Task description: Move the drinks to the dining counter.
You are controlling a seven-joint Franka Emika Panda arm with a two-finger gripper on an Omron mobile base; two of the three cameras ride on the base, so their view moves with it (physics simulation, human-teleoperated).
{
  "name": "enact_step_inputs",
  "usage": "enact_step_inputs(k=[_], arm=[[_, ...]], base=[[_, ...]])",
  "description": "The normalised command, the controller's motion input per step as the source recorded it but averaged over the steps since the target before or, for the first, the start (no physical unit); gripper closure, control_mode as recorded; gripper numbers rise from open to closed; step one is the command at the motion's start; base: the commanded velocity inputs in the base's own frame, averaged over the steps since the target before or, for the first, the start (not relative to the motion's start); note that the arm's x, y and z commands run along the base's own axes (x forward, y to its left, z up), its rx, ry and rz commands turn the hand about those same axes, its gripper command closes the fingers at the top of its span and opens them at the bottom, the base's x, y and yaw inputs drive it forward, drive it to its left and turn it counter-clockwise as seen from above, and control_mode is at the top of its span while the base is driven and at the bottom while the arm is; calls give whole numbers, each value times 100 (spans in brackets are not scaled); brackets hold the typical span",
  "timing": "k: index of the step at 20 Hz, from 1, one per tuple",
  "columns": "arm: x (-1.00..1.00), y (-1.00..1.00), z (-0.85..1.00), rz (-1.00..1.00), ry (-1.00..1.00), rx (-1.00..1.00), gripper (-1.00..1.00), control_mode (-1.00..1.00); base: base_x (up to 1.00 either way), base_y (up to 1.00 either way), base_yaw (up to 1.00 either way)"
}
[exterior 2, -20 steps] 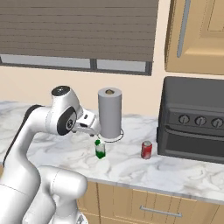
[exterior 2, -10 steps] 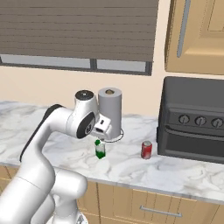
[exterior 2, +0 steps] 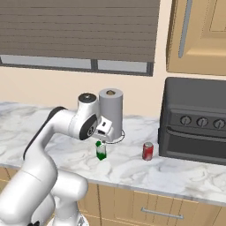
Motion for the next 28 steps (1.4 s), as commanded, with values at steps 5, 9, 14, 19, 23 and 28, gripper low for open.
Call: enact_step_inputs(k=[5, 9, 14, 19, 23, 28], arm=[[40, 3, -27, 0, 0, -3, -100, -100], [41, 0, -8, 0, 0, 0, -100, -100], [-4, 0, -11, 0, 1, 0, -100, -100], [-6, -6, -42, 0, 7, 0, -100, -100], [0, -2, -43, 0, 8, 0, -100, -100], [3, 0, -17, 0, 3, 0, -100, -100]], base=[[0, 0, 0], [0, 0, 0], [0, 0, 0], [0, 0, 0], [0, 0, 0], [0, 0, 0]])
